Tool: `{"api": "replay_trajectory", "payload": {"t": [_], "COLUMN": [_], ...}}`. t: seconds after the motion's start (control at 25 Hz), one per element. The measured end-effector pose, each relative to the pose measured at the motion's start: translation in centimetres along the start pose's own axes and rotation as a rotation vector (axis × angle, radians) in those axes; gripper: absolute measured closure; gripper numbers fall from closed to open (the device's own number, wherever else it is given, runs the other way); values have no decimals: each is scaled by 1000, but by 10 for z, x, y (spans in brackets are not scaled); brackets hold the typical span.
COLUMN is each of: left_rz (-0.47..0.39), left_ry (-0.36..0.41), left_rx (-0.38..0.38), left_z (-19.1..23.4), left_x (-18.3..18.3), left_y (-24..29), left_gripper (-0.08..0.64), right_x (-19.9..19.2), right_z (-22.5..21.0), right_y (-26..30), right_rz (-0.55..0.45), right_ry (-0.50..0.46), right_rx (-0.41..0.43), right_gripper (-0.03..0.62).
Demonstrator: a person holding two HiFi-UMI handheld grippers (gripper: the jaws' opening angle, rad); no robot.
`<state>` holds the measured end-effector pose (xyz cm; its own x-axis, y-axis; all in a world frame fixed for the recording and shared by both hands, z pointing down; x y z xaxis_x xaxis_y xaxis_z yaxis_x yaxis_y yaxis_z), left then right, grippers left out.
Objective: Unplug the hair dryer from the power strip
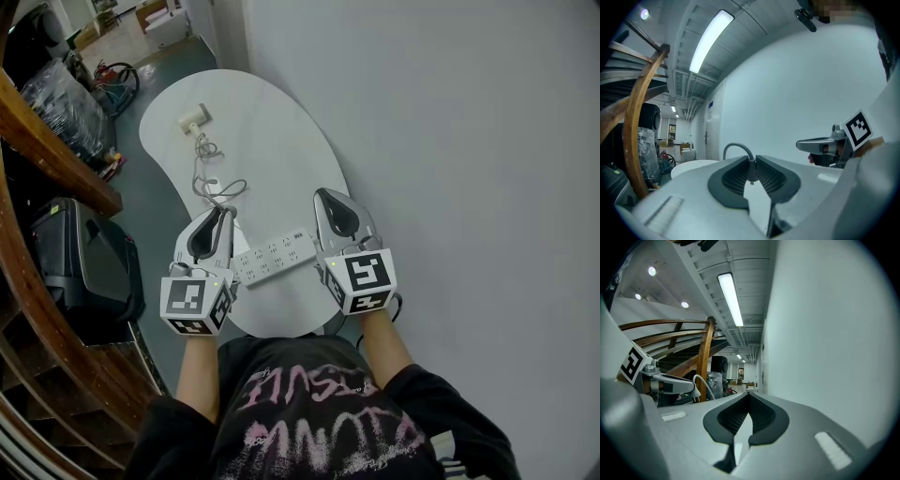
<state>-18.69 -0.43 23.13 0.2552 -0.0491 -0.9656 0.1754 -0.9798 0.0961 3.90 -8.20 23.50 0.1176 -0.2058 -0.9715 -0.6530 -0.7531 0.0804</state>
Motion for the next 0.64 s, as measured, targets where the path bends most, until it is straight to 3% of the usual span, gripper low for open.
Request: {"api": "replay_trajectory", "payload": {"t": [0.64], "left_rz": [7], "left_ry": [-10], "left_rx": [0], "left_z": [1], "left_x": [-12], "left_y": [7], "left_gripper": [508], "right_x": [-8], "right_z": [-7], "right_y": [5], "right_rz": [-3], "right_ry": [11], "right_rx": [-9], "right_gripper": [584]}}
Point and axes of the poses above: the fingertips, and each gripper's own axes: y forward along the fingers, z to its left, x out of its top, the point moved 9 cm from there along -y, backward along the fingers, and after that the axes turned 14 degrees about y, right-handed, at the moved point
